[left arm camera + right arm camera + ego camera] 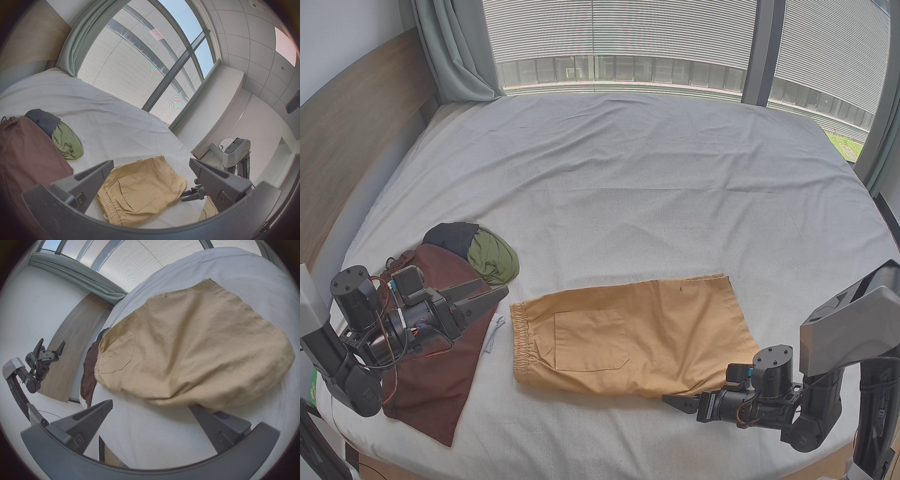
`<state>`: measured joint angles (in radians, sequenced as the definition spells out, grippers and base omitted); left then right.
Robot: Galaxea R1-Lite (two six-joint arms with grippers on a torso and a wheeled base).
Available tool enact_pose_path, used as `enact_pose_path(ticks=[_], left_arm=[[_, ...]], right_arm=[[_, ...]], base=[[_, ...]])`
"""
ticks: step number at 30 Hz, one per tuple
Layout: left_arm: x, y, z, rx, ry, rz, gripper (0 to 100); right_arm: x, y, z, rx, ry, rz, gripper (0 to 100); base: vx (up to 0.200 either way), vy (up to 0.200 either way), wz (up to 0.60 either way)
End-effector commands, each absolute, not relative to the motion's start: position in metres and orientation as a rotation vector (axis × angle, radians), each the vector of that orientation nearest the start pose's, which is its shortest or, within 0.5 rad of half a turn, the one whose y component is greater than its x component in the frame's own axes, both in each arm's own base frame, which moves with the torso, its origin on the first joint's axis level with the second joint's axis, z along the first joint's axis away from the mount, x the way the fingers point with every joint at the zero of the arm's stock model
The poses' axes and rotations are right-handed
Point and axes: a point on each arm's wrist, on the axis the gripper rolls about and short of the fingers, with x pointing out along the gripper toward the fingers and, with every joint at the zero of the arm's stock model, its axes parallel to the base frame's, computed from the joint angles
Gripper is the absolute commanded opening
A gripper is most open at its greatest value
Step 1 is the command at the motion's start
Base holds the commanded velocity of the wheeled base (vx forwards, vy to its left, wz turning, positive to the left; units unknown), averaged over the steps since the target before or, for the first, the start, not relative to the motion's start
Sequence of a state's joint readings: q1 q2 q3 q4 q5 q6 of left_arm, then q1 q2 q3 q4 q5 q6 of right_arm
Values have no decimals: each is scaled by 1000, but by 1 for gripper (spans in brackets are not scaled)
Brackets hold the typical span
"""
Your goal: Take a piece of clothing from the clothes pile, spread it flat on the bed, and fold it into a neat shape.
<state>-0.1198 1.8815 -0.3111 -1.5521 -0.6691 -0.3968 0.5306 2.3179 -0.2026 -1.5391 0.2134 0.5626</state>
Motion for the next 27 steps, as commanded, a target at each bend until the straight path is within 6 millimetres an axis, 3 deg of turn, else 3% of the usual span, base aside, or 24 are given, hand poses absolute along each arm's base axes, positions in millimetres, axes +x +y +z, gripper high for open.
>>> enact_pose_path(ticks=[1,16,27], left_arm=[[262,-45,107,-382,180,-772,100],[262,-45,108,-381,177,-772,100],[267,-48,111,-370,155,-783,100]], right_arm=[[216,141,-11,423,746,580,100],[199,151,46,453,563,728,100],[204,154,63,459,484,798,100]], base=[[0,0,0],[0,0,0],[0,0,0]])
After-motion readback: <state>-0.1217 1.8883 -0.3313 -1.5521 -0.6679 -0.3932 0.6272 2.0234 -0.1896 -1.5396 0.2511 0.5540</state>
